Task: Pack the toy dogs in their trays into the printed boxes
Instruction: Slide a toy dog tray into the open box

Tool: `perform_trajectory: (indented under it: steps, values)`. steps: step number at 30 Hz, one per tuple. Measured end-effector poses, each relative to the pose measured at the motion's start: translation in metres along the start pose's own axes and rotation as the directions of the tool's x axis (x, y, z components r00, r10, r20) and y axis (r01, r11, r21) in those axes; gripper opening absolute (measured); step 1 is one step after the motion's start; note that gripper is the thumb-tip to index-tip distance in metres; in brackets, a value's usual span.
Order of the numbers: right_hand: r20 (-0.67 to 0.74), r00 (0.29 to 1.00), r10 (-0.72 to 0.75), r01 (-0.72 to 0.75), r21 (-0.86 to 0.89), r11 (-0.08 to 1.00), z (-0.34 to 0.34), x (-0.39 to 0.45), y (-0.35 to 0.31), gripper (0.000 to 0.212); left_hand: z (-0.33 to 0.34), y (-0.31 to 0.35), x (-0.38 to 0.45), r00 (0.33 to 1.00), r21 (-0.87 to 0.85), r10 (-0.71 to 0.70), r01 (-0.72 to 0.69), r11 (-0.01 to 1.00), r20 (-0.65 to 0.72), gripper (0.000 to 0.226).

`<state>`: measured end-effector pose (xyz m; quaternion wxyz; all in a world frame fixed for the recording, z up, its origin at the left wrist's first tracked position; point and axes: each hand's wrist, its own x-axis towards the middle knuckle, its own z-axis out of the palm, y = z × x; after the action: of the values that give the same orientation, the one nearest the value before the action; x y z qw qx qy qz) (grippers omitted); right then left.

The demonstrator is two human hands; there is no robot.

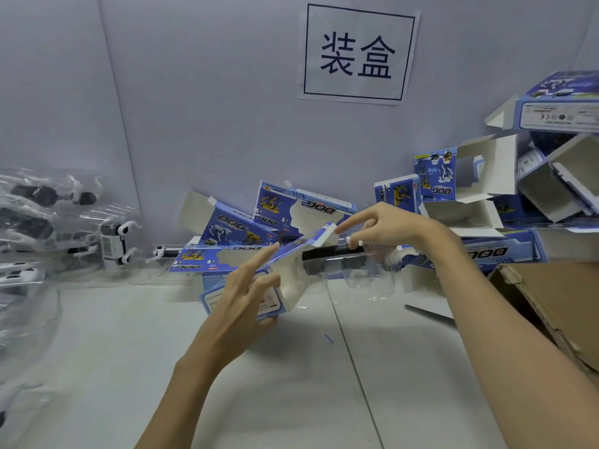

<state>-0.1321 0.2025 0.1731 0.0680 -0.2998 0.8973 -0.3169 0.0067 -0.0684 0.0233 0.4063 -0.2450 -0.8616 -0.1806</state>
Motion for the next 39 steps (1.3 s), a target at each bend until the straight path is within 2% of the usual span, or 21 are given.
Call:
perform_trajectory:
  steps: [5,7,8,12,14,16,19,21,22,23,25,26,29,30,33,35,37,39]
  values:
    - [-0.104,0.991,0.084,-0.080,0.045,0.996,0.015,0.006,0.000,0.012,0.004,0.001,-0.001,0.999,-0.011,-0.036,0.036,0.999,0.040,0.078]
    - [-0.101,0.989,0.111,-0.109,0.022,0.994,0.021,0.010,-0.007,0.005,0.004,0.000,0.000,0.998,-0.003,-0.053,0.053,0.999,0.031,0.080]
    - [-0.084,0.990,0.112,-0.112,-0.002,0.994,0.024,0.012,-0.012,0.005,0.005,-0.001,0.000,0.999,0.011,-0.047,0.047,0.999,0.020,0.081]
    - [0.013,0.990,0.140,-0.137,-0.120,0.983,0.039,0.016,-0.039,0.031,0.013,0.002,0.000,1.000,0.033,-0.012,0.013,0.999,-0.026,0.084]
    - [0.068,0.983,0.173,-0.175,0.015,0.985,0.043,0.014,-0.047,0.036,0.016,0.002,-0.001,0.996,-0.011,-0.050,0.050,0.999,-0.075,0.087]
    - [0.065,0.987,0.144,-0.157,0.301,0.941,0.044,0.009,-0.051,0.033,0.016,0.003,-0.001,0.987,-0.058,-0.089,0.082,0.995,-0.136,0.088]
    - [-0.179,0.973,0.143,-0.010,0.590,0.807,0.054,0.005,-0.058,0.030,0.018,0.006,0.004,0.960,-0.188,-0.165,0.123,0.974,-0.225,0.090]
    - [-0.400,0.905,0.147,0.166,0.650,0.741,0.074,0.001,-0.066,0.023,0.019,0.009,0.007,0.925,-0.325,-0.269,0.176,0.929,-0.268,0.091]
    - [-0.530,0.842,0.102,0.276,0.584,0.763,0.086,-0.001,-0.070,0.018,0.019,0.011,0.007,0.903,-0.389,-0.319,0.195,0.900,-0.287,0.090]
    - [-0.652,0.758,0.013,0.369,0.446,0.815,0.099,-0.004,-0.072,0.017,0.018,0.013,0.007,0.882,-0.449,-0.365,0.208,0.869,-0.298,0.088]
    - [-0.763,0.616,-0.195,0.481,0.169,0.860,0.127,-0.008,-0.069,0.020,0.019,0.015,0.007,0.855,-0.551,-0.441,0.236,0.800,-0.274,0.085]
    - [-0.755,0.597,-0.269,0.507,0.097,0.856,0.140,-0.009,-0.064,0.022,0.020,0.015,0.007,0.850,-0.581,-0.458,0.242,0.777,-0.258,0.087]
    - [-0.639,0.655,-0.404,0.466,-0.079,0.881,0.174,-0.008,-0.049,0.022,0.020,0.013,0.005,0.854,-0.583,-0.452,0.236,0.778,-0.257,0.091]
    - [-0.620,0.655,-0.433,0.458,-0.130,0.879,0.181,-0.007,-0.044,0.026,0.019,0.012,0.005,0.857,-0.581,-0.450,0.239,0.778,-0.251,0.089]
    - [-0.621,0.627,-0.470,0.511,-0.127,0.850,0.185,-0.004,-0.037,0.036,0.015,0.009,0.002,0.866,-0.570,-0.454,0.269,0.777,-0.210,0.082]
    - [-0.671,0.577,-0.466,0.545,-0.109,0.831,0.183,-0.002,-0.031,0.035,0.014,0.006,0.001,0.874,-0.545,-0.456,0.303,0.782,-0.168,0.079]
    - [-0.776,0.503,-0.382,0.538,-0.065,0.841,0.182,-0.002,-0.024,0.037,0.013,0.006,0.001,0.889,-0.517,-0.448,0.338,0.786,-0.099,0.076]
    - [-0.842,0.472,-0.261,0.529,0.034,0.848,0.182,-0.003,-0.020,0.050,0.012,0.006,0.002,0.886,-0.535,-0.460,0.366,0.761,-0.049,0.072]
